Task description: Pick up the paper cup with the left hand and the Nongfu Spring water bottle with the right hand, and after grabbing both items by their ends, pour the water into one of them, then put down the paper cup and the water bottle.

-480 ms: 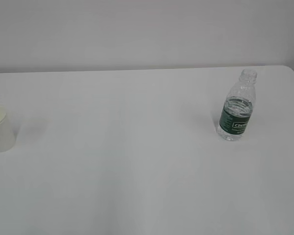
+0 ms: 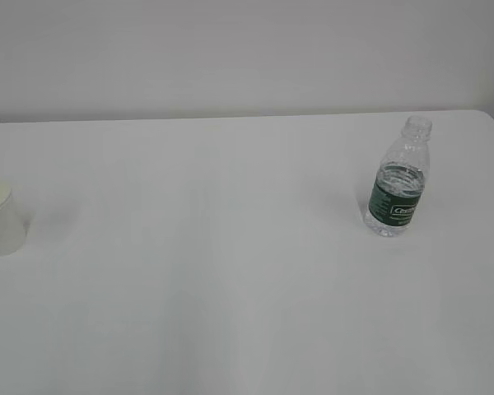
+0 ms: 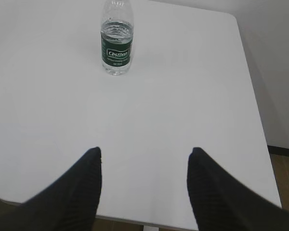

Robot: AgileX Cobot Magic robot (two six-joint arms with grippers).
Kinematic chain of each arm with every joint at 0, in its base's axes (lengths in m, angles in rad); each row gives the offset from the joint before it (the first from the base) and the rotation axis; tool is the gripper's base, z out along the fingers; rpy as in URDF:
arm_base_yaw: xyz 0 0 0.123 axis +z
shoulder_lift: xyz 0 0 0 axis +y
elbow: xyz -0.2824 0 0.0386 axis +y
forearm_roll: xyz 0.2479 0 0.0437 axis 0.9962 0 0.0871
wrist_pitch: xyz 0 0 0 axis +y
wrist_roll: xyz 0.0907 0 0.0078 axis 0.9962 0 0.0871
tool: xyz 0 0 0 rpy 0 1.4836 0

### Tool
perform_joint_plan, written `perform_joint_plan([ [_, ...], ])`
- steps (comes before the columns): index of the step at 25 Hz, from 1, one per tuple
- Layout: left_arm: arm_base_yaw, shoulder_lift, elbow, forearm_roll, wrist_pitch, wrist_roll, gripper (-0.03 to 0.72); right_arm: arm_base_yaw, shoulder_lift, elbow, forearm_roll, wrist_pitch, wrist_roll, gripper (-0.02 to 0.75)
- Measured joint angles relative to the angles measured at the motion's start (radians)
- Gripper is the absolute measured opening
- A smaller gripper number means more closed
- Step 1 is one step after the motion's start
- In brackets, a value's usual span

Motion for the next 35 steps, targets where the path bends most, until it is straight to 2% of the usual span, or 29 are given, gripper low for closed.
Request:
perform_joint_plan([
  [26, 0.0, 0.0, 0.0, 0.0, -0.002, 0.0, 0.577, 0.0, 0.0, 0.0, 0.0, -0.001, 0.0, 0.435],
  [35, 0.0, 0.002, -0.03, 0.002, -0.093, 0.0, 0.577, 0.0, 0.008, -0.026, 0.012, -0.152, 0.038, 0.435],
])
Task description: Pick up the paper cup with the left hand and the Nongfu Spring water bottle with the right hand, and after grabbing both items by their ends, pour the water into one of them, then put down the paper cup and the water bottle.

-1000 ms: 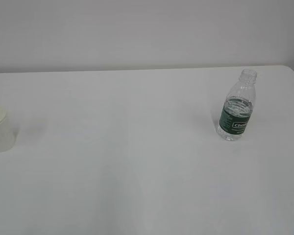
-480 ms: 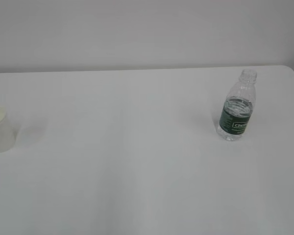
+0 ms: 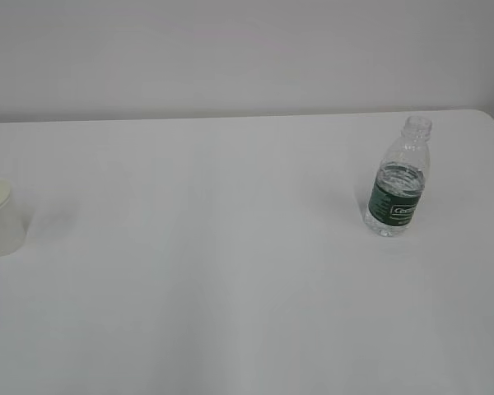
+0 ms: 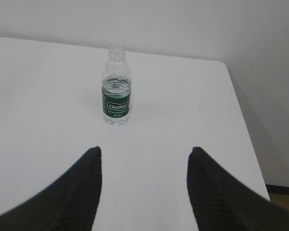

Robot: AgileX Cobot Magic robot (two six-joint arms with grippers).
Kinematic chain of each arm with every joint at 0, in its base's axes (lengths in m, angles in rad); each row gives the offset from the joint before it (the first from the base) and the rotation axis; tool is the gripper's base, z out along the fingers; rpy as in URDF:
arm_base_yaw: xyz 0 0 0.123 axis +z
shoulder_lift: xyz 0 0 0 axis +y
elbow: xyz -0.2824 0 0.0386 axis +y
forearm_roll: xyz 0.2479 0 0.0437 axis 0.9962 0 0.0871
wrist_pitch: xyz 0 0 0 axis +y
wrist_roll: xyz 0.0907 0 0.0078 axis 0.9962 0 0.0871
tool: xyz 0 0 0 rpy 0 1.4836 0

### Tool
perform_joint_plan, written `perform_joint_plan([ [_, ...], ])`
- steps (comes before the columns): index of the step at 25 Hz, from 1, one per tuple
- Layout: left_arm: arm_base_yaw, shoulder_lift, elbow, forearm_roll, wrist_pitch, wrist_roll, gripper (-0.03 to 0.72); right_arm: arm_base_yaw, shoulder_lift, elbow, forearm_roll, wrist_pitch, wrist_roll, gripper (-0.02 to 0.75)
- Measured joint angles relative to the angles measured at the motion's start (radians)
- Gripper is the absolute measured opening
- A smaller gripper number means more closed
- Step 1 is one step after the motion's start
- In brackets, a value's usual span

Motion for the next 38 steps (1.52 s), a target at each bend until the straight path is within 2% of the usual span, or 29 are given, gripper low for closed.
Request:
perform_joint_plan([
  [9, 0.0, 0.165, -0.049, 0.0, -0.059, 0.0, 0.577, 0.0, 0.133, -0.065, 0.057, -0.131, 0.004, 0.435],
  [16, 0.0, 0.255, -0.06, -0.034, -0.257, 0.0, 0.577, 0.0, 0.219, -0.075, 0.131, -0.264, 0.004, 0.435],
  [21, 0.0, 0.288, -0.098, 0.021, -0.242, 0.0, 0.561, 0.0, 0.27, -0.085, 0.201, -0.302, -0.048, 0.435],
  [33, 0.0, 0.436, -0.115, 0.016, -0.483, 0.0, 0.536, 0.0, 0.377, -0.096, 0.217, -0.441, -0.084, 0.433],
  [38, 0.0, 0.547, -0.115, 0.016, -0.577, 0.0, 0.535, 0.0, 0.415, -0.096, 0.22, -0.608, -0.087, 0.432],
])
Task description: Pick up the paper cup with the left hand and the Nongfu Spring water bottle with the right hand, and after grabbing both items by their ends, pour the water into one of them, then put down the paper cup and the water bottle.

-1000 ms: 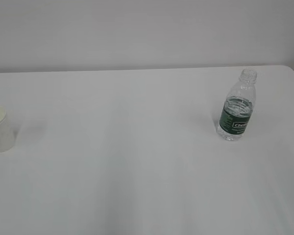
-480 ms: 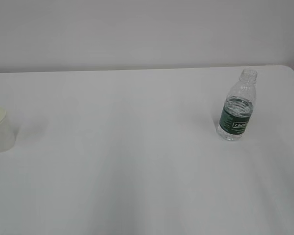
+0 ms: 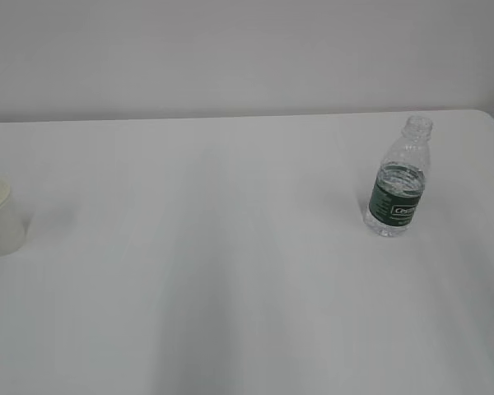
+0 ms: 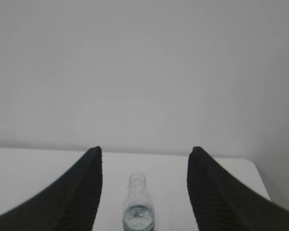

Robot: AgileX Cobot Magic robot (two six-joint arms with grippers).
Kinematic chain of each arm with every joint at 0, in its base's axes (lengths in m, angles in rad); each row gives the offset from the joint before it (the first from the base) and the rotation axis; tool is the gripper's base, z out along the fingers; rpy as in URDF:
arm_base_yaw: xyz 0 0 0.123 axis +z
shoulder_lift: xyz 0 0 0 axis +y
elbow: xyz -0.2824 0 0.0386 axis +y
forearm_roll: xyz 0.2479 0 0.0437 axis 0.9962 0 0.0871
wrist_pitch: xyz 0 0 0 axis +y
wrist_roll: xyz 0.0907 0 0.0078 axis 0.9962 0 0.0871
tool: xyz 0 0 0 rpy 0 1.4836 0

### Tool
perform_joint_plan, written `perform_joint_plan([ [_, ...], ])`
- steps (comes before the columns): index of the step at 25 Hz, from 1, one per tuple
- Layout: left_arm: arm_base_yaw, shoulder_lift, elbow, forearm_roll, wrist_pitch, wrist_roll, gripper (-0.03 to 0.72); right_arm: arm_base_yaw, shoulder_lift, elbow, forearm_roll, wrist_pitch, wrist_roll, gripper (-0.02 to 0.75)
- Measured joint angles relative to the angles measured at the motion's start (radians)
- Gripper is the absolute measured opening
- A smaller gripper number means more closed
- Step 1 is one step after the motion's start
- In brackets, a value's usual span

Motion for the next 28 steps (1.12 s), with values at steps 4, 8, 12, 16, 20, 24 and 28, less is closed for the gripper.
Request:
perform_joint_plan([
  [4, 0.0, 0.06, 0.0, -0.004, -0.088, 0.0, 0.535, 0.0, 0.056, 0.0, 0.005, -0.06, 0.0, 0.431],
  [8, 0.0, 0.093, 0.0, -0.025, -0.182, 0.0, 0.534, 0.0, 0.125, 0.0, 0.03, -0.104, 0.0, 0.43],
  [12, 0.0, 0.13, 0.0, -0.025, -0.234, 0.0, 0.534, 0.0, 0.2, 0.0, 0.061, -0.148, 0.0, 0.429],
  [16, 0.0, 0.174, 0.032, -0.043, -0.347, 0.0, 0.529, 0.0, 0.273, 0.0, 0.069, -0.219, 0.0, 0.428],
  [20, 0.0, 0.207, 0.111, -0.102, -0.497, 0.0, 0.525, 0.0, 0.335, 0.0, 0.071, -0.28, 0.0, 0.428],
  [24, 0.0, 0.235, 0.188, -0.11, -0.545, 0.0, 0.524, 0.0, 0.392, 0.0, 0.048, -0.294, 0.0, 0.428],
  [28, 0.0, 0.255, 0.268, -0.102, -0.623, 0.0, 0.524, 0.0, 0.423, 0.016, 0.036, -0.338, 0.0, 0.428],
])
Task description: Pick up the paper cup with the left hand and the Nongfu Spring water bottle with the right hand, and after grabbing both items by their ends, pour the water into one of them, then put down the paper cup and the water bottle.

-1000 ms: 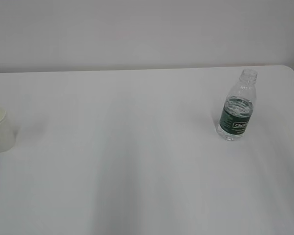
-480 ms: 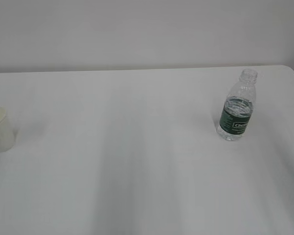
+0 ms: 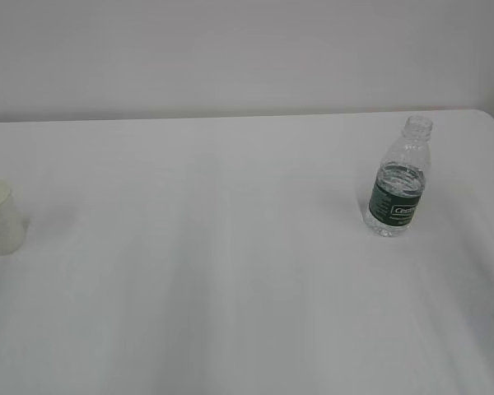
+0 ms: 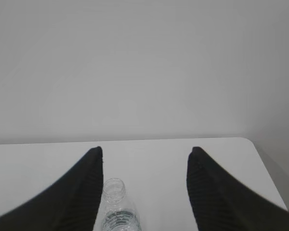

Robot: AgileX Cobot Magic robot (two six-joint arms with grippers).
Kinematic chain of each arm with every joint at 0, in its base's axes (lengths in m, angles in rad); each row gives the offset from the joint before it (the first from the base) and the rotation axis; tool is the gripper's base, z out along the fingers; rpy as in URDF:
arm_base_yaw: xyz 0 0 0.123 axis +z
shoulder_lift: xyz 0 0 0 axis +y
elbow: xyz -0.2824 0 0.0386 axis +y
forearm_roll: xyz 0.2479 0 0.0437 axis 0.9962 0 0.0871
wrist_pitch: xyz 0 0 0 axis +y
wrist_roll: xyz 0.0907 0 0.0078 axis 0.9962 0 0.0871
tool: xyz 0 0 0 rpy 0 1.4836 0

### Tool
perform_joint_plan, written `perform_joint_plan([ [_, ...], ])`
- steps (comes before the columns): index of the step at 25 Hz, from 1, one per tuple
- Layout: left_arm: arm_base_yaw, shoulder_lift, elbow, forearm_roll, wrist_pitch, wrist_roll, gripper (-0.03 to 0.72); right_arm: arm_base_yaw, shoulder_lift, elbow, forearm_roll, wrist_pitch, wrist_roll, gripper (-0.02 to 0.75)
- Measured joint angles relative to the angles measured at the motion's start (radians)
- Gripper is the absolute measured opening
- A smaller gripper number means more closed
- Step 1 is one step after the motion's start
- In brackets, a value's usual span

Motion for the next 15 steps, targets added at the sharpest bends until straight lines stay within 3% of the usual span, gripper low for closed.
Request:
perform_joint_plan([
  [11, 0.0, 0.02, 0.122, -0.011, -0.156, 0.0, 0.524, 0.007, 0.011, 0.205, -0.01, -0.179, 0.014, 0.428],
  [15, 0.0, 0.083, 0.125, -0.011, -0.177, 0.0, 0.524, 0.06, 0.03, 0.282, -0.157, -0.342, 0.149, 0.428],
])
